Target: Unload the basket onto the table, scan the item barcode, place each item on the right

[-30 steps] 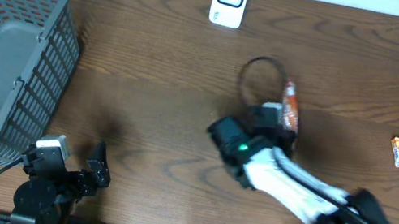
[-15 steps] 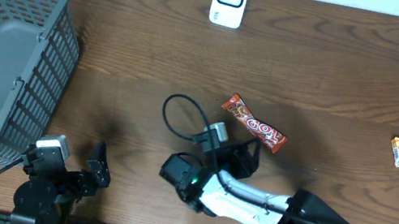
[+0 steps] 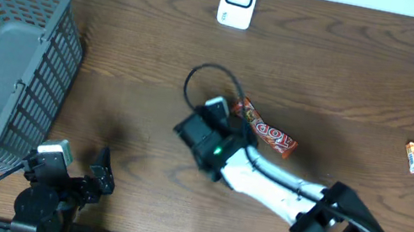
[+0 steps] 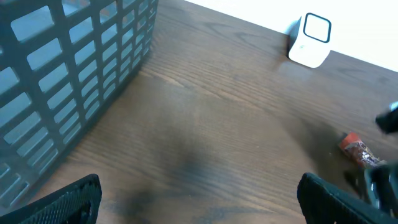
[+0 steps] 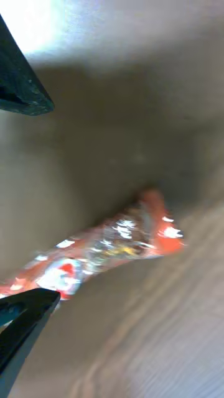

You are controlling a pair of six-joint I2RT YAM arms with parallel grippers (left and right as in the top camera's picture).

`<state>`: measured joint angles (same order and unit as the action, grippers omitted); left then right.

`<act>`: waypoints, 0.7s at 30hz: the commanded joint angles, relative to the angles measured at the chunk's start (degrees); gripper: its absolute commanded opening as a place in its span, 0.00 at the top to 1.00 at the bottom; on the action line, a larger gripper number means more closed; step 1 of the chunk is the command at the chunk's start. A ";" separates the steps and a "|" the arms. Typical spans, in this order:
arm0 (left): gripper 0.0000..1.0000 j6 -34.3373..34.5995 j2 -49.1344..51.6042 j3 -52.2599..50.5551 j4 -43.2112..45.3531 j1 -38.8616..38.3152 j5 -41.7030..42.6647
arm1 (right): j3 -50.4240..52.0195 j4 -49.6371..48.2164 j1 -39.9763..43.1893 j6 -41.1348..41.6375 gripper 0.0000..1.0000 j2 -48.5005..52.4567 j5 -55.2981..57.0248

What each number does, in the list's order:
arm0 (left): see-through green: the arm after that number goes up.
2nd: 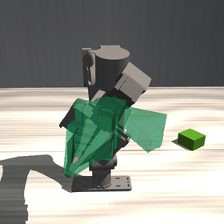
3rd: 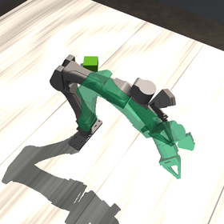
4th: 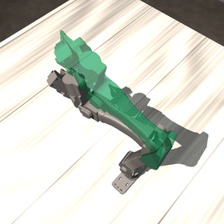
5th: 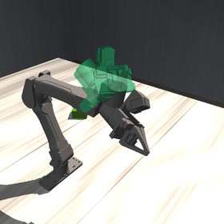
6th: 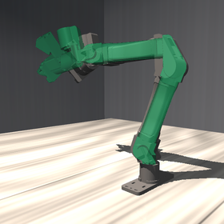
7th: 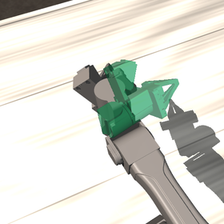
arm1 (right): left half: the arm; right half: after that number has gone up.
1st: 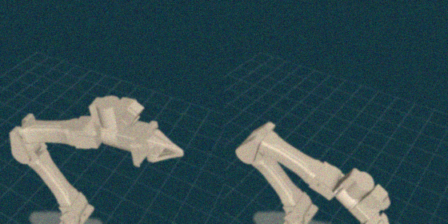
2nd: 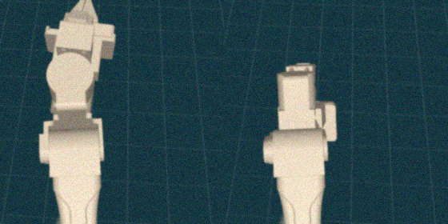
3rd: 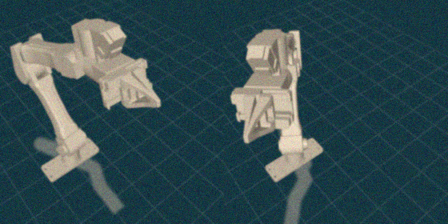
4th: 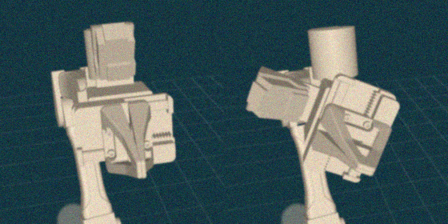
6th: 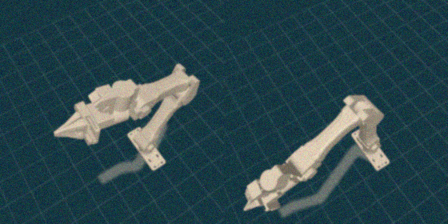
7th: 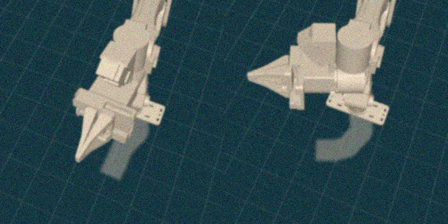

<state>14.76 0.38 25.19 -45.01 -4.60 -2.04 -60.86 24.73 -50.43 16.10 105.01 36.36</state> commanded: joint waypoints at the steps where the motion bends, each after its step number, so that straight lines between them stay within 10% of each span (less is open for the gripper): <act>1: 0.02 -0.76 -0.04 0.15 0.02 -0.20 -0.09 | -1.05 -2.80 4.46 -6.40 0.16 -0.11 -1.99; 11: 0.02 -0.76 -0.04 0.15 0.02 -0.20 -0.09 | -1.05 -6.56 9.94 -9.75 0.20 0.33 -9.90; 16: 0.02 -0.76 -0.04 0.15 0.02 -0.20 -0.09 | -1.07 -7.45 10.38 -6.12 0.41 0.96 -10.25; 21: 0.02 -0.76 -0.04 0.15 0.02 -0.20 -0.09 | -5.18 3.63 13.42 9.88 0.06 -2.10 -19.82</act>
<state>14.76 0.38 25.19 -45.04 -4.60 -2.02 -62.81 25.39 -39.22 15.62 105.21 22.83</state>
